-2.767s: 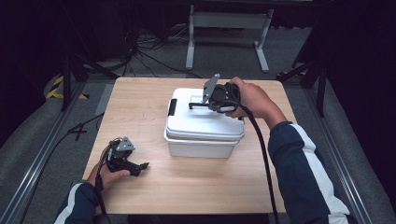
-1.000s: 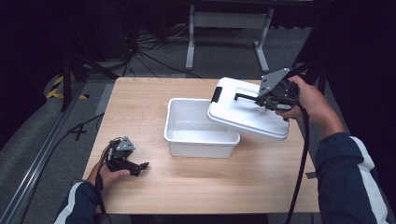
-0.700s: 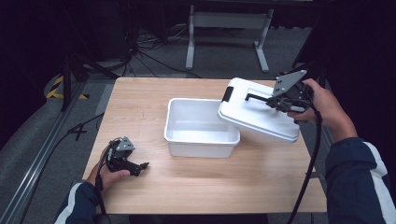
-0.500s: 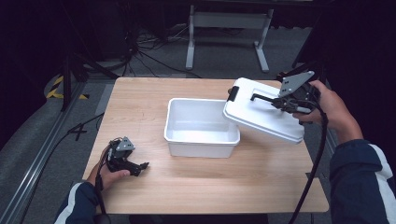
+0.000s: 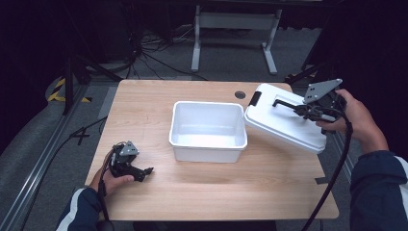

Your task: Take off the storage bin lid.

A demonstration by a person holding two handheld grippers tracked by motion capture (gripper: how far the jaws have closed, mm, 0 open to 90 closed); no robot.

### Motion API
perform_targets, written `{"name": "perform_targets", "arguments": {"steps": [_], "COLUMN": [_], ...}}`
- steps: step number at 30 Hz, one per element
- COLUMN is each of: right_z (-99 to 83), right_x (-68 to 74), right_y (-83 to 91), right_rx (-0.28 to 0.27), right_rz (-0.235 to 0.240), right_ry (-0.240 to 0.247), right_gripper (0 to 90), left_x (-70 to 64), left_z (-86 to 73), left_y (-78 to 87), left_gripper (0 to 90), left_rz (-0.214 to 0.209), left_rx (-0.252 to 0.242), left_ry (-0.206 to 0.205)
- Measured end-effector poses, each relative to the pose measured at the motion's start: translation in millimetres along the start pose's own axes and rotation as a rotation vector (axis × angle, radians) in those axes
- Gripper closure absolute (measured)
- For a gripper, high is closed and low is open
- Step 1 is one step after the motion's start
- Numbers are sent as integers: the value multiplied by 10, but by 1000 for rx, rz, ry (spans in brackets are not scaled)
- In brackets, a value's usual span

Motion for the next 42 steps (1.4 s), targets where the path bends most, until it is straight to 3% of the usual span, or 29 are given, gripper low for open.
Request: {"name": "perform_targets", "arguments": {"steps": [16, 42], "right_z": [-320, -491], "right_x": [48, 268], "right_y": [-165, -829], "right_rx": [24, 48], "right_rz": [8, 100], "right_ry": [-73, -131], "right_gripper": [846, 846], "left_x": [0, 0], "left_z": [0, 0], "left_y": [-1, 0], "left_gripper": [2, 2], "left_rz": [-1, 0], "left_rx": [-1, 0], "left_ry": [-1, 0]}}
Point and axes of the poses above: each handheld gripper's, and its own axes: y roughly backward along the jaws, z roughly out of its top, x roughly to its left, the point moved 5 cm from there along -y, roughly forward along the jaws, and after that the axes turned 10 degrees about y, right-handed, at the moved point
